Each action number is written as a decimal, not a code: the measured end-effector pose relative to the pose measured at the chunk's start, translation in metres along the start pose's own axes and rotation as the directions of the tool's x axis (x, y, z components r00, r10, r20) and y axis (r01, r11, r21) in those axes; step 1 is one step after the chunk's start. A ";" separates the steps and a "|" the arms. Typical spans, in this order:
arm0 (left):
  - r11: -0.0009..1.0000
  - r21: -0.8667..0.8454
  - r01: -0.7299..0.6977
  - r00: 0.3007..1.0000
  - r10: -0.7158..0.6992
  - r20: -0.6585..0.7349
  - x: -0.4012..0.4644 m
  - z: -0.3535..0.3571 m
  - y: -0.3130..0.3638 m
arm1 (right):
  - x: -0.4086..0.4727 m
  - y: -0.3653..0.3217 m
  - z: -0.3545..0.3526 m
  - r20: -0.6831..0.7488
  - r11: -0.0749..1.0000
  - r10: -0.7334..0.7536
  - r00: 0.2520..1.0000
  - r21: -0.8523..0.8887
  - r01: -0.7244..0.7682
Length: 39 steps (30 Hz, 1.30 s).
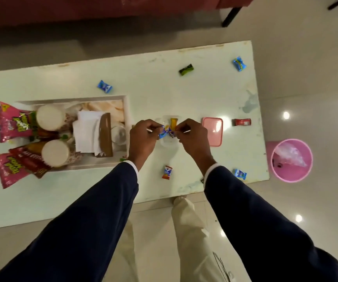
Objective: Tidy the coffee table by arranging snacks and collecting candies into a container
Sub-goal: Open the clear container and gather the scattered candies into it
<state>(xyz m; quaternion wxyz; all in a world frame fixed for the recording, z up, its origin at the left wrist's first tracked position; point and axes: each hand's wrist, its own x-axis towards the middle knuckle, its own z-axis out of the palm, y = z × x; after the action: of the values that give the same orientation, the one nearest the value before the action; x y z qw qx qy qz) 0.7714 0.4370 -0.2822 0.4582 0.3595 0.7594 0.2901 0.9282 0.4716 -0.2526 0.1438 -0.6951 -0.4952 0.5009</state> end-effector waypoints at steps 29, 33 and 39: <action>0.675 0.674 -0.301 0.907 -0.015 0.420 -0.125 -0.105 -0.178 | -0.099 0.099 0.103 0.182 0.921 0.099 0.978 -0.389 -0.021; 0.624 0.703 -0.342 0.913 0.043 0.407 -0.120 -0.093 -0.179 | -0.091 0.100 0.094 0.185 0.932 0.097 0.978 -0.361 -0.024; 0.830 0.534 -0.159 0.971 0.036 0.235 -0.119 -0.076 -0.148 | -0.085 0.080 0.056 0.161 0.986 0.118 0.980 -0.138 -0.096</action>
<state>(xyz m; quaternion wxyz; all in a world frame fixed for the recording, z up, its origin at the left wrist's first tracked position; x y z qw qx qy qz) 0.6996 0.2477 -0.3067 0.3996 0.5433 0.7371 0.0428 0.9246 0.3470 -0.2871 0.0288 -0.6836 -0.4988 0.5320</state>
